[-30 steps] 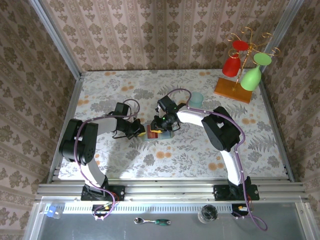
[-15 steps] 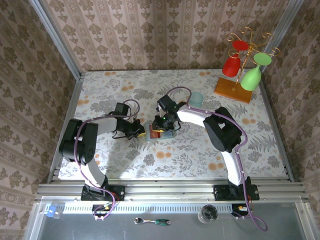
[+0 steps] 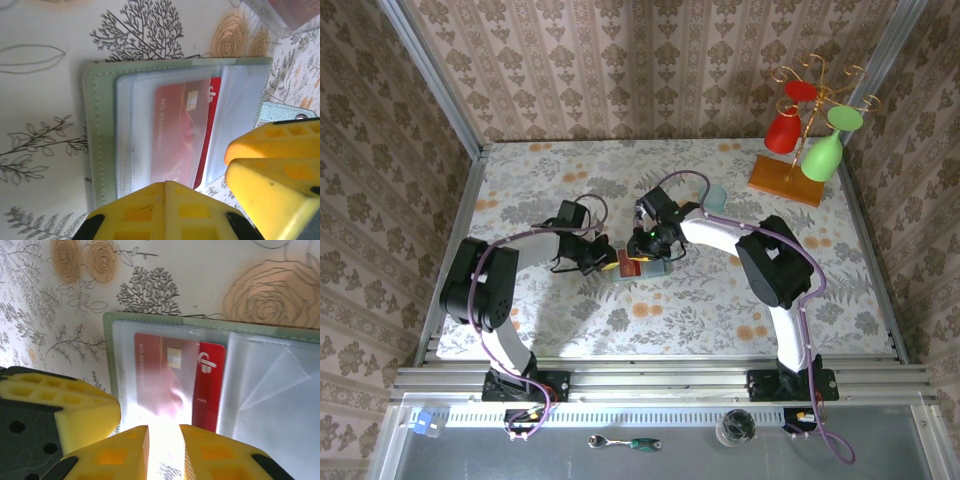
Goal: Take the credit cards out of the card holder
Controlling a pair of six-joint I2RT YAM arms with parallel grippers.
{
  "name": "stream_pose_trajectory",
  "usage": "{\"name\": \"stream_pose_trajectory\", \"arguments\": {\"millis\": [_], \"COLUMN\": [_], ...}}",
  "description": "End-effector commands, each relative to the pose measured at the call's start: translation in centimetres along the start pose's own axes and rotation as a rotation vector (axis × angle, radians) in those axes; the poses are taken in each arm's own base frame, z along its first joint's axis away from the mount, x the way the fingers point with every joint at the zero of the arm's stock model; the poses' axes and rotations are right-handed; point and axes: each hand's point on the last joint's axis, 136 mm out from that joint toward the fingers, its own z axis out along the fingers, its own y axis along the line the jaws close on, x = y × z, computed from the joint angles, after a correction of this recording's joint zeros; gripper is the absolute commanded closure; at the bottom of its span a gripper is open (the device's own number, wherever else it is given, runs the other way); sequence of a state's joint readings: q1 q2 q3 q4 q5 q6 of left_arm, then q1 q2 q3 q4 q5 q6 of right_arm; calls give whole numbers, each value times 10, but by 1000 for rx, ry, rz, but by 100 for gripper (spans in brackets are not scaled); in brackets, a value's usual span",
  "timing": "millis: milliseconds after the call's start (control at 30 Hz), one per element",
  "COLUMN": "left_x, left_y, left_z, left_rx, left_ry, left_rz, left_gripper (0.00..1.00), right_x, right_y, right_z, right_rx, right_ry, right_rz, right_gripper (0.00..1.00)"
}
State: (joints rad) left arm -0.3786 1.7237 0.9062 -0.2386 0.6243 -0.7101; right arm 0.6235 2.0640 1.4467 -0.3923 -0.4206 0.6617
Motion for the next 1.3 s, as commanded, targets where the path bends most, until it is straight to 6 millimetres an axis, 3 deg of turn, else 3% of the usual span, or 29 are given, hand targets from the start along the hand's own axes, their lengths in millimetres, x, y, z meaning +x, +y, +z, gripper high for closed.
{"name": "stream_pose_trajectory", "arguments": {"millis": [0,400,700,1267], "left_x": [-2,3,1,-6], "left_y": [1,14,28,14], "left_z": [5,15,7,-2], "left_rx": [-2,-13,-64,-14], "left_ry": [6,36,27,-6], "left_rz": [-20,-46,-47,-35], "left_gripper": [100,100,100,96], "right_x": [-6,-5,-3,0], "right_y": [0,-10,-8,-6], "right_z": [-15,-16,-10,9], "right_rx": [6,25,-23,-92], "right_ry": [-38,-38,-6,40], "right_rz": [15,39,73,106], "right_gripper": [77,77,76,75]}}
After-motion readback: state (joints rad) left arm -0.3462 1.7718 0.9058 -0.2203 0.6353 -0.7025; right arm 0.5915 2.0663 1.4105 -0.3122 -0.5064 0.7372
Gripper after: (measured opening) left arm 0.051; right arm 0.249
